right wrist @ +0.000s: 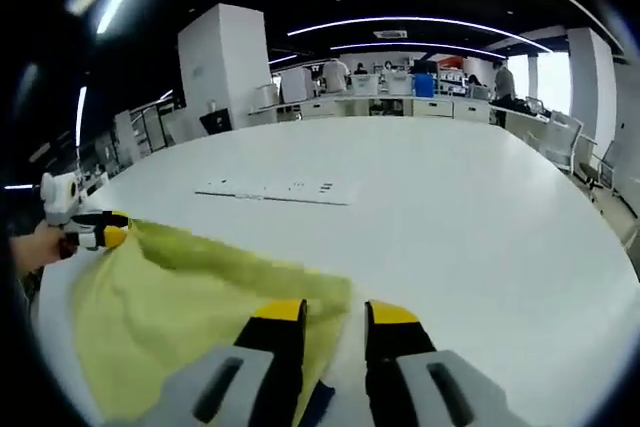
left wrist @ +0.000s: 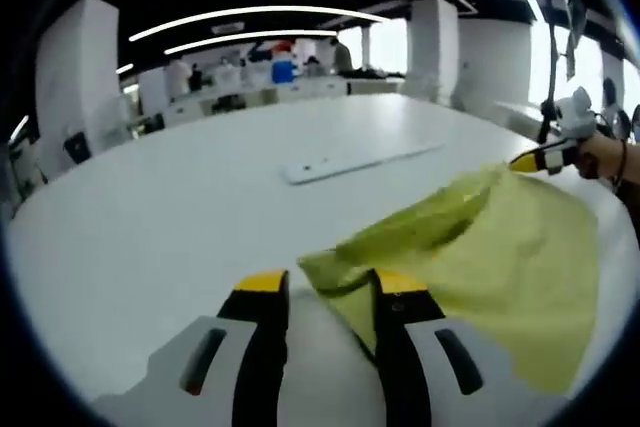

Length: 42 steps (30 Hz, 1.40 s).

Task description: Fold the garment on the visible template until the final outline fits inside the template.

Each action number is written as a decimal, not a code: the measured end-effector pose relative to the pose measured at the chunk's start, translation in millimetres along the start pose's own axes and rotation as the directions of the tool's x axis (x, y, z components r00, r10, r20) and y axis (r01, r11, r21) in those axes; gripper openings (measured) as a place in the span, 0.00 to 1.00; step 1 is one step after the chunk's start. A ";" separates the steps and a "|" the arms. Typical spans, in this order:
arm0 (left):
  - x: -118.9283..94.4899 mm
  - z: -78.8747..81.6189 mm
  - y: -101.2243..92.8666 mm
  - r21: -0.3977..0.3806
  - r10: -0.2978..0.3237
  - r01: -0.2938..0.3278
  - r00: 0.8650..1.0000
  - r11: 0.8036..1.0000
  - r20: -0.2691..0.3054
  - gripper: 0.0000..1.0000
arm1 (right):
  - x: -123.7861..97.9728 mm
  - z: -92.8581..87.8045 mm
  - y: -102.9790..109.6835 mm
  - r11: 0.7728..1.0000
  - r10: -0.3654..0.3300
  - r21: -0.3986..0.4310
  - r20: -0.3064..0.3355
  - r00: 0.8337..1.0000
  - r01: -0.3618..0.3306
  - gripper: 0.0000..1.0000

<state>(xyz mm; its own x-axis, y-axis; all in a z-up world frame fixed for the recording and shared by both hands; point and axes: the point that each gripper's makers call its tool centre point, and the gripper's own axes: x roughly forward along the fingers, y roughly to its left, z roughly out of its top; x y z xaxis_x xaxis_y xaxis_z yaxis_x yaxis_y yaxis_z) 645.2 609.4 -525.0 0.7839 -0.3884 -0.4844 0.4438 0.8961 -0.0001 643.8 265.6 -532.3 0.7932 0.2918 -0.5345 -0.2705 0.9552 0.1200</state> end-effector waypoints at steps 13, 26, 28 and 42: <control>-1.9 -12.4 10.4 -0.078 0.040 -0.046 0.996 0.996 -0.076 0.05 | 6.9 -3.7 -4.6 0.995 -0.097 0.002 -0.018 0.995 0.097 0.05; -4.1 -13.1 20.2 -0.134 0.100 -0.109 0.992 0.985 -0.077 0.00 | 0.2 2.1 -4.8 0.992 -0.128 0.019 0.006 0.992 0.128 0.00; -5.6 -14.9 25.1 -0.135 0.103 -0.113 0.992 0.984 -0.079 0.00 | -0.4 1.1 -5.1 0.991 -0.133 0.025 0.002 0.991 0.132 0.00; -15.4 -7.8 15.0 -0.056 0.110 -0.113 0.992 0.992 -0.063 0.07 | -1.9 0.4 -0.8 0.989 -0.129 0.070 0.001 0.992 0.128 0.05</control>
<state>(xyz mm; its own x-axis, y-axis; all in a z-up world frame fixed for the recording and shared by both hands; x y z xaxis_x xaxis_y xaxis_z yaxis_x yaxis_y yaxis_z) 636.5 630.5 -524.4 0.7992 -0.2737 -0.5352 0.3274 0.9449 0.0057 642.8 264.3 -531.0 0.8220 0.1665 -0.5445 -0.1276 0.9858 0.1088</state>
